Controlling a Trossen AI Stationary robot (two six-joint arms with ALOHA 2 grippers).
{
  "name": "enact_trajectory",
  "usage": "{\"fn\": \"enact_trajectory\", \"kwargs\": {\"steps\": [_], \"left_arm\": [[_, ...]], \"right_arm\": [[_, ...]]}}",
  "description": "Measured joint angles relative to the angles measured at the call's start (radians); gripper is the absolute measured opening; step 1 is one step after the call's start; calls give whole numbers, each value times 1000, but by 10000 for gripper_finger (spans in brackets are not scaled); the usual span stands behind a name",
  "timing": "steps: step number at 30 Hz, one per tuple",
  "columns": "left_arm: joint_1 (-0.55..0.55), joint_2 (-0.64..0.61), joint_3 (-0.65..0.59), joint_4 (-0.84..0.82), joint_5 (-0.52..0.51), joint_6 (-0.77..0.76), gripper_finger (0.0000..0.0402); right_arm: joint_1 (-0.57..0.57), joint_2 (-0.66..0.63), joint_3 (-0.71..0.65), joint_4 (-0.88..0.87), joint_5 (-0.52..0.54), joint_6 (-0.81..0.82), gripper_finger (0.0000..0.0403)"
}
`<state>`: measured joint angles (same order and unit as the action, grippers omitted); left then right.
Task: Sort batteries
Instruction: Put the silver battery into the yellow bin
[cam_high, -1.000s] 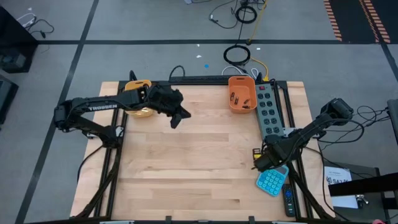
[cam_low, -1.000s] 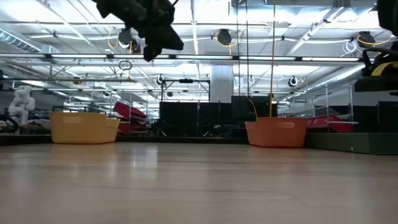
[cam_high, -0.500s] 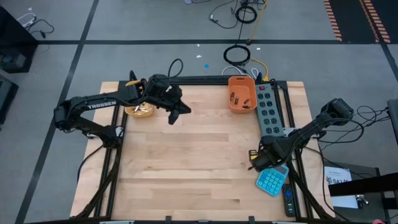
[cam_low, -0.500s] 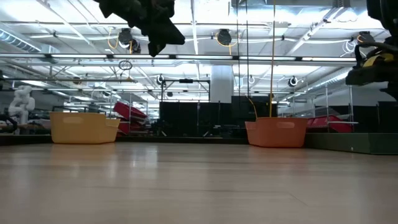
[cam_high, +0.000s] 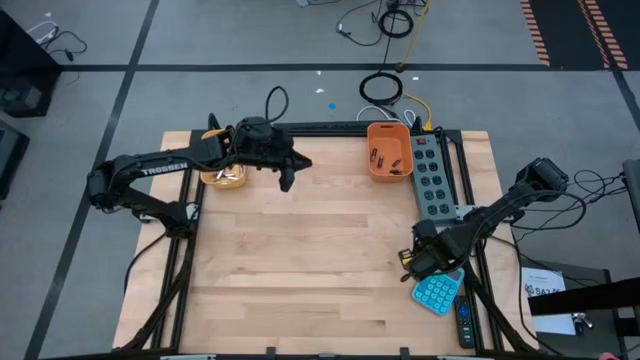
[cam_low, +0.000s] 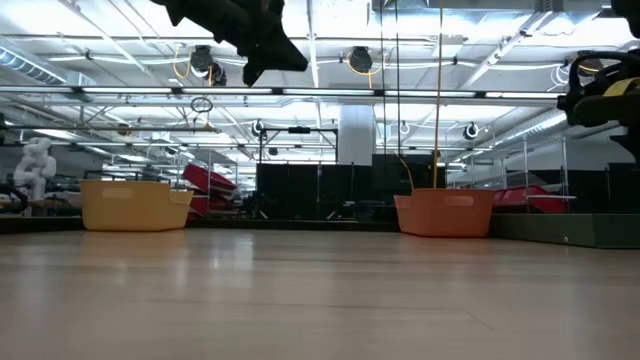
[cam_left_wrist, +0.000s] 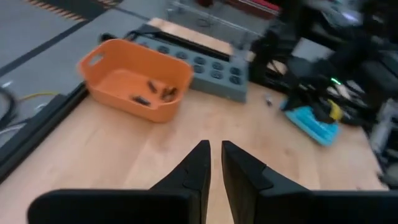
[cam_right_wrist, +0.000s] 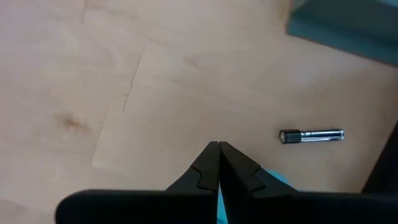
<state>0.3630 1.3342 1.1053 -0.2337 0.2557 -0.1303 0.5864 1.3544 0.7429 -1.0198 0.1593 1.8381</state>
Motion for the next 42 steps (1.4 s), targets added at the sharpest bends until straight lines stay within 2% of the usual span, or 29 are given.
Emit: {"fn": "enact_trajectory", "kwargs": {"steps": [6,9,12,15,21,25,28,30,33,39,42], "left_arm": [[-4,48,1,5,-149,-168,50],[-5,83,1,17,-155,-302,50],[-14,115,1,33,-152,-445,50],[-35,135,1,52,-134,-513,50],[-83,134,35,-16,-107,-518,50],[-81,136,109,-188,-39,-509,50],[-99,134,189,-352,-92,-437,50],[-109,134,234,-418,-145,-405,50],[-108,132,269,-451,-167,-409,50],[-94,154,271,-530,-87,-439,50],[-105,168,270,-466,-85,-442,50]], "right_arm": [[6,0,0,17,3,-71,0],[6,0,0,48,59,-97,0],[4,0,0,145,92,-259,0],[5,0,0,239,98,-383,0],[5,0,0,229,166,-418,0],[-2,0,0,190,212,-448,0],[-23,-5,-1,144,201,-463,0],[-31,-16,-1,161,242,-463,0],[-51,-27,-1,207,296,-477,0],[-64,-29,0,170,344,-494,0],[-64,-29,0,173,334,-536,0]]}}
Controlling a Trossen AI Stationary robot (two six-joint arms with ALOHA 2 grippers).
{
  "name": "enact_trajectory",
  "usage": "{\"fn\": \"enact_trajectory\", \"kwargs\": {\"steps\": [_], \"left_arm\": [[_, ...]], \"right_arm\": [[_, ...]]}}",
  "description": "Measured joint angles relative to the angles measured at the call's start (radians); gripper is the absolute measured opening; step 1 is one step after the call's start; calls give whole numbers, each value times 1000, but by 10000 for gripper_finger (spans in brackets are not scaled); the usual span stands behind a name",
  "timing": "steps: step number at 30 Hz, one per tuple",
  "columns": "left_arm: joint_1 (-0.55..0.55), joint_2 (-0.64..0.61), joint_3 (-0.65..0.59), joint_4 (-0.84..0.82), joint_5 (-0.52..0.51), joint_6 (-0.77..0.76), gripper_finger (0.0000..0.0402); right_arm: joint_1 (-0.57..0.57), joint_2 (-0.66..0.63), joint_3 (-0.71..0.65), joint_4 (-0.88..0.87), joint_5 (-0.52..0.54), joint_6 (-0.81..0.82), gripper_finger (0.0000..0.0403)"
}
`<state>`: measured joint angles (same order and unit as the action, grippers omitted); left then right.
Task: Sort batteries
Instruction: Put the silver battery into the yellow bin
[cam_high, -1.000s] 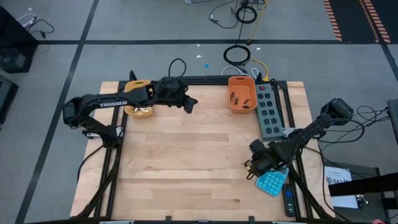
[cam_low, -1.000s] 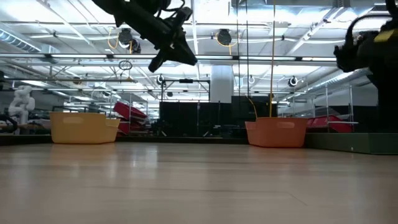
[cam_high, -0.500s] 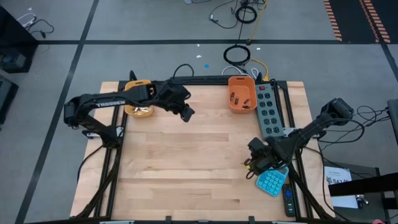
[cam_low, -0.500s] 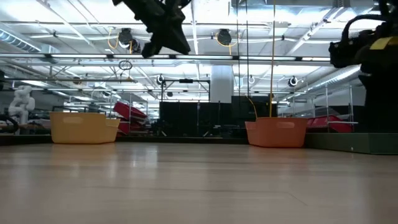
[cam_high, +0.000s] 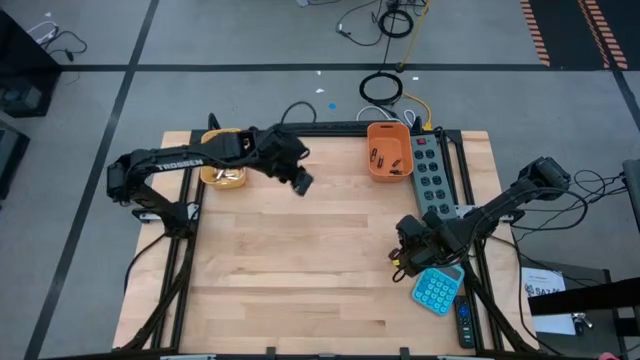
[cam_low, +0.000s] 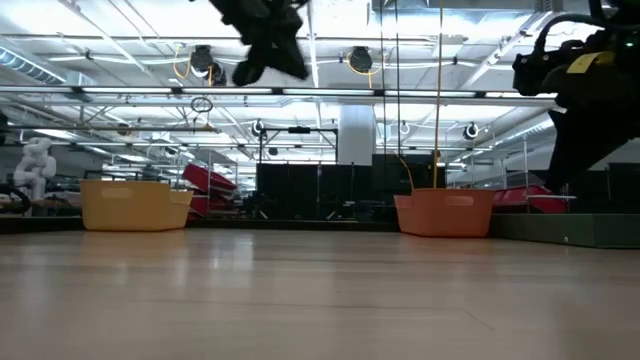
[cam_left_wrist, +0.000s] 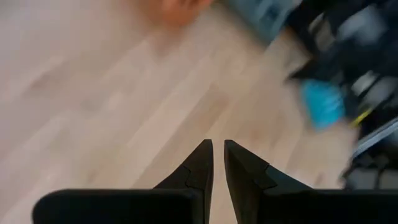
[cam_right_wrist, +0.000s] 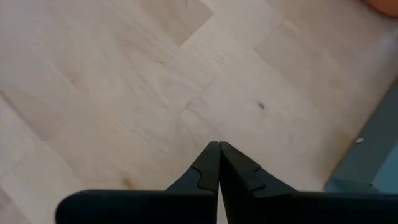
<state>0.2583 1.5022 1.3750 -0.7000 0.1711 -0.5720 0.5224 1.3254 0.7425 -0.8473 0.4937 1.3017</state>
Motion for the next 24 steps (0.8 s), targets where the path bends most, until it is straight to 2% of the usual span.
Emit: {"fn": "enact_trajectory", "kwargs": {"steps": [8,10,15,19,24], "left_arm": [[-61,33,1,556,-95,-180,50],[-78,38,1,629,-95,-213,50],[-134,39,1,612,-103,-229,50],[-165,54,1,574,-192,-236,50],[-163,77,0,521,-244,-358,50]], "right_arm": [[3,0,0,70,-148,-50,0],[3,0,0,82,-161,-50,0],[3,0,0,119,-160,-50,0],[3,0,0,146,-160,-50,0],[3,0,0,164,-160,-50,0]]}}
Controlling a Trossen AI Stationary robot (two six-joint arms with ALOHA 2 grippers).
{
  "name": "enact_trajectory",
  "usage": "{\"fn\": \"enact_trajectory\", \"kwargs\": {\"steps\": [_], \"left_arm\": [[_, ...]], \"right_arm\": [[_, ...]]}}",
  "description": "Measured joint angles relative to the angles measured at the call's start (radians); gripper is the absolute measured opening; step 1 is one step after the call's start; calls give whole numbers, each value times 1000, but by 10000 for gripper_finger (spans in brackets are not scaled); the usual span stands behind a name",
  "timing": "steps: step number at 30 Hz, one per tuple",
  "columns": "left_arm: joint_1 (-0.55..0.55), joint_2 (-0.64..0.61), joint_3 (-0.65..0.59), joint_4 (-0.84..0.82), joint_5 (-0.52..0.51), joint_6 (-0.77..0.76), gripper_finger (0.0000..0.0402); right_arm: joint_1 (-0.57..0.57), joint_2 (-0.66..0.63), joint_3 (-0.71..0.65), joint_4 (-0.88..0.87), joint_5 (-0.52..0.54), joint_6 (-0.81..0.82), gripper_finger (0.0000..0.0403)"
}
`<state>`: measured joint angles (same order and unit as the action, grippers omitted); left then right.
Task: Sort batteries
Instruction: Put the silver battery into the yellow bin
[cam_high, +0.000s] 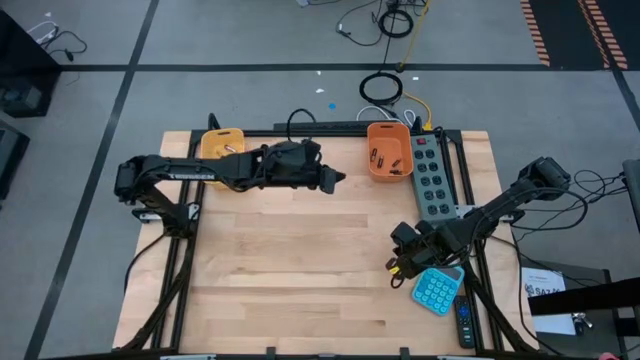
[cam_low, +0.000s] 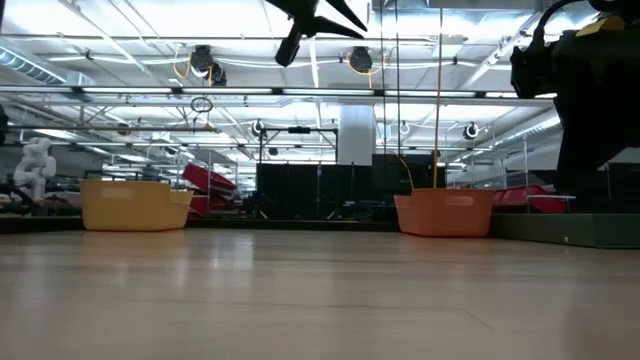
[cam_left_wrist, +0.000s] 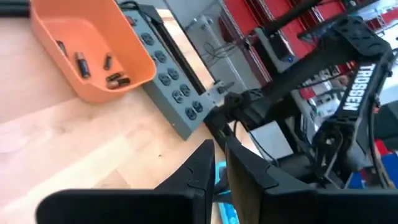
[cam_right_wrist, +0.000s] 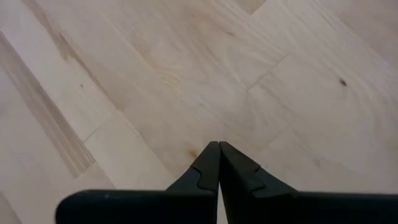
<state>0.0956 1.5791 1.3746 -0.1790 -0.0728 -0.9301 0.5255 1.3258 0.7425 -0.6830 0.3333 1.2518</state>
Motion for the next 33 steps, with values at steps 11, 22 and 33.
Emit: {"fn": "enact_trajectory", "kwargs": {"steps": [11,22,33], "left_arm": [[-23,-6,89,-303,-1,20,50],[-11,-6,89,-294,20,22,50],[-10,-6,89,-294,20,44,50]], "right_arm": [[-48,10,0,131,239,-4,0],[-68,10,0,124,80,-152,0],[-109,10,0,116,96,-294,0]]}}
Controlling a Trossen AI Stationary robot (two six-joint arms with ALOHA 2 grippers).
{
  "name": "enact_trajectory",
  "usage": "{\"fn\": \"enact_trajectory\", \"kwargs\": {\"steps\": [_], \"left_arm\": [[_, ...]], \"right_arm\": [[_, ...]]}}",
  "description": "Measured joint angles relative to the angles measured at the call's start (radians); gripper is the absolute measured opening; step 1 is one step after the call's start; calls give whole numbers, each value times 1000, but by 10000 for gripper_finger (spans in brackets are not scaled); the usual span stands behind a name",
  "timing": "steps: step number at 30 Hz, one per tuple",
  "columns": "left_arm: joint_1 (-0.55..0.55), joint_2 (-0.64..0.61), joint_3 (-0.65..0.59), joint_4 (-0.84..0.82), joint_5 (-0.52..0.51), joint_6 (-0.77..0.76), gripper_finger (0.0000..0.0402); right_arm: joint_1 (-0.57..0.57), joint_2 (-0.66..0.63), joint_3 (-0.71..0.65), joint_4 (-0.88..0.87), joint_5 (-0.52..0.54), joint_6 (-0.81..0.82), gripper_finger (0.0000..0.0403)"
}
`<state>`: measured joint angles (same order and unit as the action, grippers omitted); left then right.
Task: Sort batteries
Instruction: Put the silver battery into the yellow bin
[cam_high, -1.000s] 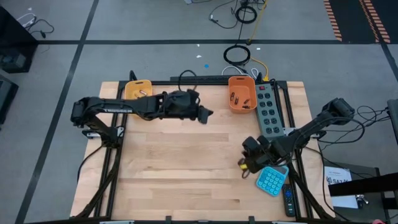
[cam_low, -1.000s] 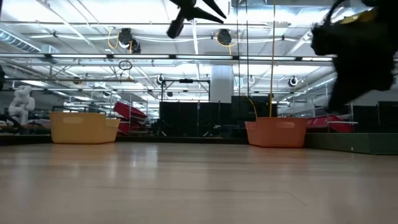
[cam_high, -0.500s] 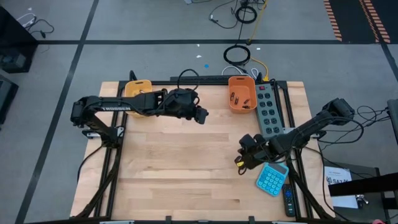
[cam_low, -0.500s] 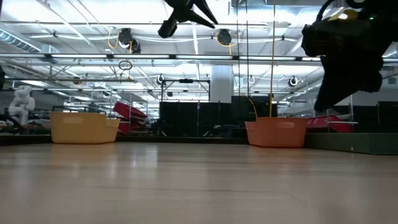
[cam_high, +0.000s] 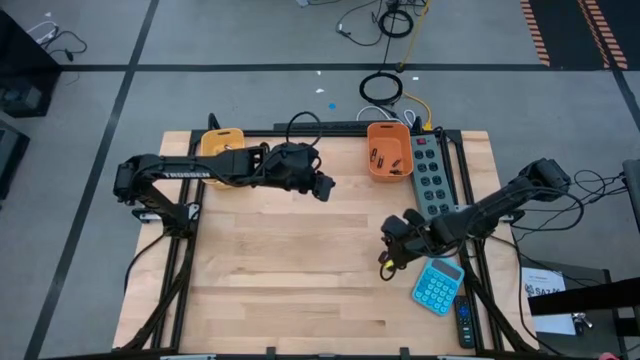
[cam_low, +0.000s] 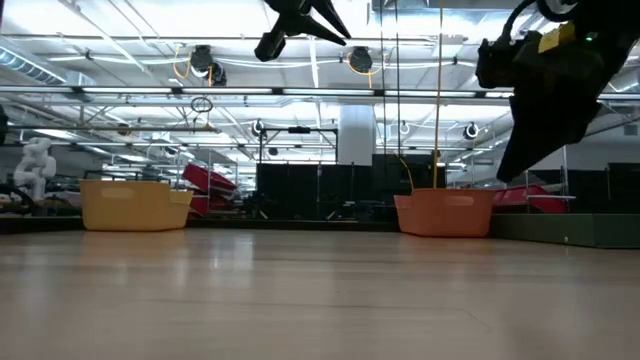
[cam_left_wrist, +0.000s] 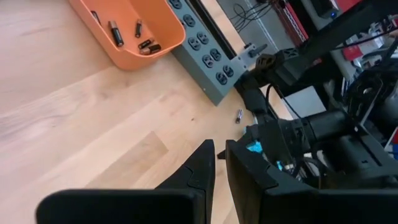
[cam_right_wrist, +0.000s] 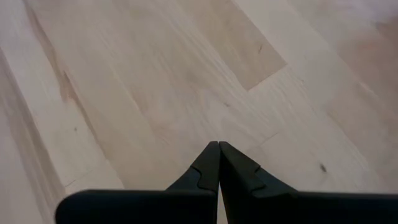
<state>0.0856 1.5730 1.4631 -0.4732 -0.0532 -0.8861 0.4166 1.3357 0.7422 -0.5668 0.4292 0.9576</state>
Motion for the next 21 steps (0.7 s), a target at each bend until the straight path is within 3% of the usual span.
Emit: {"fn": "enact_trajectory", "kwargs": {"steps": [5,12,21], "left_arm": [[6,0,0,-25,1,32,50],[20,0,0,-30,53,29,50],[20,0,0,-39,78,35,50]], "right_arm": [[-12,0,0,-1,-23,-51,0],[-46,0,0,90,-169,-161,0],[-88,0,0,118,-187,-175,0]]}}
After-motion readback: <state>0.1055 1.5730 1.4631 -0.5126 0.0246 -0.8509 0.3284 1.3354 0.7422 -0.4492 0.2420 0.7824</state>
